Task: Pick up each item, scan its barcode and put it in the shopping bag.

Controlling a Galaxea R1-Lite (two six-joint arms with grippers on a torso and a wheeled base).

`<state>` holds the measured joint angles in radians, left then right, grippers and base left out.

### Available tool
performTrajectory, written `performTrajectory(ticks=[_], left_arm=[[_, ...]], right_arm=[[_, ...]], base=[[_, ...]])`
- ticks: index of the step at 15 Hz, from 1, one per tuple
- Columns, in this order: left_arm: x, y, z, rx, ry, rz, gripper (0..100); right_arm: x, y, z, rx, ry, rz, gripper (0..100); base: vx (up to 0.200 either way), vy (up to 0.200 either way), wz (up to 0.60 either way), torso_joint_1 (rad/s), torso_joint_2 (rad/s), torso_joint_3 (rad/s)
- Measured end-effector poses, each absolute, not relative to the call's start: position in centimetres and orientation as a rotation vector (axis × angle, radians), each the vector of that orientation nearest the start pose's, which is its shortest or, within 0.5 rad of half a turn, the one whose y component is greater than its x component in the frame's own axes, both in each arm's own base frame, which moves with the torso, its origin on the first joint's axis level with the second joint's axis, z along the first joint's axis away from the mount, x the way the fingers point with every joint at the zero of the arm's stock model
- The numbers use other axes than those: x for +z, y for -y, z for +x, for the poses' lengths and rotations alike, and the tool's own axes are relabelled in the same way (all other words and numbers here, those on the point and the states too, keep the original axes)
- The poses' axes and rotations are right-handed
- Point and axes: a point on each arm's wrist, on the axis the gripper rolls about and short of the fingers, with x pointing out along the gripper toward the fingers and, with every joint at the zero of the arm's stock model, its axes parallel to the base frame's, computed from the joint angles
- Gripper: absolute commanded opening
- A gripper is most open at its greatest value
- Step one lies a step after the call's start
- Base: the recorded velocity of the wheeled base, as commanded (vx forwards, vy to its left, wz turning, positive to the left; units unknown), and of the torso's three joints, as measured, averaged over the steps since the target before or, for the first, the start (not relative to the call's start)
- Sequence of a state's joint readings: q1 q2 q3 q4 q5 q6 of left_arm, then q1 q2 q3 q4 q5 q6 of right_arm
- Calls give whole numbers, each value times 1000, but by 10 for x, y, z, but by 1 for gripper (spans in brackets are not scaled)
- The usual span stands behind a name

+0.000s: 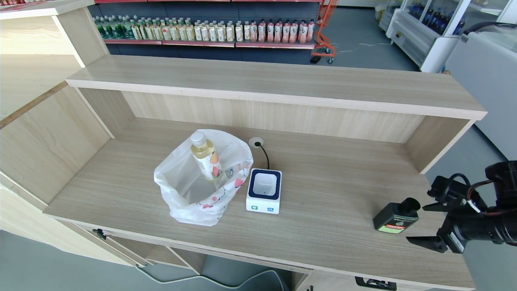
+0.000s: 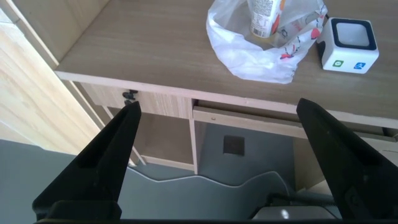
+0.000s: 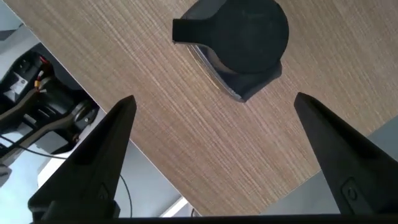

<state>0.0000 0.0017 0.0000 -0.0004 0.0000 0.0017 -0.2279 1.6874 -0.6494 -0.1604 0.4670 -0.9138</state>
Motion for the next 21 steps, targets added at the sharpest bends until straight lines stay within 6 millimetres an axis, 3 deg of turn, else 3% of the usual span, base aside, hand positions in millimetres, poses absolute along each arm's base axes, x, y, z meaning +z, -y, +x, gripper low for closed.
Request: performTrajectory(ticks=[10,11,17,21], left_arm=[[76,0,-23,0,0,2,100],[76,0,-23,0,0,2,100],[76,0,-23,0,-1,2,100],[76,0,-23,0,-1,2,100]], right_arm=[[90,42,279,656,-615,-591,100],[90,41,281,662,-612,-598,0],[89,38,283,682,-602,-617,0],[99,40,279,669,-569,-654,0]], base=[[0,0,0,0,0,0],[0,0,0,0,0,0],[0,0,0,0,0,0],[0,0,0,0,0,0]])
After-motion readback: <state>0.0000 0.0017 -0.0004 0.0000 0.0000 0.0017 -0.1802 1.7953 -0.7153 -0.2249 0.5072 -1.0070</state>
